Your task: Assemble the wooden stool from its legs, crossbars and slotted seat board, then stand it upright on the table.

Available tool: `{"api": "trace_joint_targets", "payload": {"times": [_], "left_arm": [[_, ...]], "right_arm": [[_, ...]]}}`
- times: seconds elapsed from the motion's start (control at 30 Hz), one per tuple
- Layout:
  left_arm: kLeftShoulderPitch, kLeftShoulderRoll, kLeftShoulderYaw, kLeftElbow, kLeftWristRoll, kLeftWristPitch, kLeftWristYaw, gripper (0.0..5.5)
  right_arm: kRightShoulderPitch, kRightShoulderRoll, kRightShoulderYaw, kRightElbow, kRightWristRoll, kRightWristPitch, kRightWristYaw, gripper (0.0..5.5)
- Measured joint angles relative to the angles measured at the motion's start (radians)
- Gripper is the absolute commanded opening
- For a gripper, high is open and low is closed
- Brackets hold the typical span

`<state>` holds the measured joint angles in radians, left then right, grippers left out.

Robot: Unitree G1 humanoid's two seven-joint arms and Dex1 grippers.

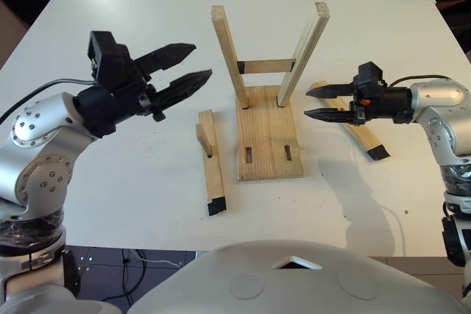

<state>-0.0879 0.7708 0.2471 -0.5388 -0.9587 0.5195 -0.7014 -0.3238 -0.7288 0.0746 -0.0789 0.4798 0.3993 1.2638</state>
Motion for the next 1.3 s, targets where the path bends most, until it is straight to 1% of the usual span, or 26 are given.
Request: {"api": "trace_joint_targets", "payload": {"times": [0.33,0.57,0.7,0.8,0.87,0.93,1.03,1.1,1.2,1.3], "left_arm": [[-0.028,-0.041,-0.053,-0.012,0.022,0.039,0.043,2.68],[-0.032,-0.083,-0.065,-0.046,0.007,0.058,0.073,2.68],[0.011,-0.121,-0.118,-0.050,0.044,0.054,0.076,2.68],[0.105,-0.169,-0.207,0.033,0.131,0.004,0.047,2.68],[0.129,-0.214,-0.237,0.077,0.162,-0.087,0.013,2.68],[0.134,-0.240,-0.249,0.098,0.173,-0.131,0.001,2.68],[0.132,-0.242,-0.230,0.067,0.160,-0.108,0.018,2.68],[0.132,-0.212,-0.199,0.028,0.131,-0.053,0.031,2.68],[0.083,-0.129,-0.092,-0.114,0.016,0.004,0.048,2.68],[0.064,-0.063,-0.035,-0.221,-0.085,0.045,0.065,2.68]], "right_arm": [[0.000,0.005,0.000,-0.002,0.000,0.000,0.000,2.25],[0.000,0.008,0.000,-0.004,0.000,0.000,0.000,2.25],[0.000,0.011,0.000,-0.007,0.000,0.000,0.000,2.25],[0.010,0.016,0.003,-0.010,0.000,0.000,-0.001,2.25],[0.019,0.018,0.007,-0.010,-0.001,0.000,-0.002,2.25],[0.019,0.018,0.007,-0.010,-0.001,0.000,-0.001,2.25],[0.018,0.017,0.006,-0.008,-0.001,0.000,0.002,2.25],[0.018,0.016,0.004,-0.005,-0.001,0.000,0.003,2.25],[0.017,0.016,0.001,-0.004,-0.001,0.000,0.002,2.25],[0.019,0.015,-0.005,-0.005,0.000,0.000,-0.003,2.25]]}}
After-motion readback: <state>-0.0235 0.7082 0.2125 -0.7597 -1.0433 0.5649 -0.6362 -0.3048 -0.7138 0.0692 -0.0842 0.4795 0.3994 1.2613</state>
